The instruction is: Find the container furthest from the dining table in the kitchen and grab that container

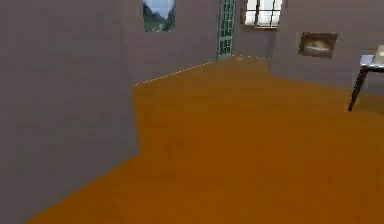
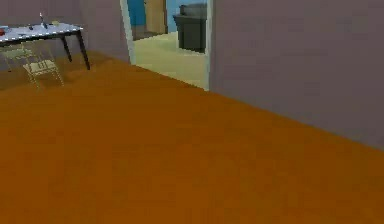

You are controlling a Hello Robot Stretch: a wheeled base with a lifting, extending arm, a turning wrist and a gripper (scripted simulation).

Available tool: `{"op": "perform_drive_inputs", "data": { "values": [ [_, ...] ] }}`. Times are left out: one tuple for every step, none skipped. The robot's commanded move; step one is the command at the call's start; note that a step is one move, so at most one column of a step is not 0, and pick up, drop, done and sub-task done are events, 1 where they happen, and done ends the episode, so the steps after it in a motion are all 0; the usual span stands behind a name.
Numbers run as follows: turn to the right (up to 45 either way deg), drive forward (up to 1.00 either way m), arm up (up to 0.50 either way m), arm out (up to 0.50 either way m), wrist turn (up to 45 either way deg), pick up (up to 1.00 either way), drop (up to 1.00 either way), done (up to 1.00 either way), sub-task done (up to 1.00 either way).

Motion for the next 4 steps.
{"op": "perform_drive_inputs", "data": {
  "values": [
    [39.0,0.0,0.0,0.0,0.0,0.0,0.0,0.0,0.0],
    [0.0,0.3,0.0,0.0,0.0,0.0,0.0,0.0,0.0],
    [45.0,0.0,0.0,0.0,0.0,0.0,0.0,0.0,0.0],
    [36.0,0.0,0.0,0.0,0.0,0.0,0.0,0.0,0.0]
  ]
}}
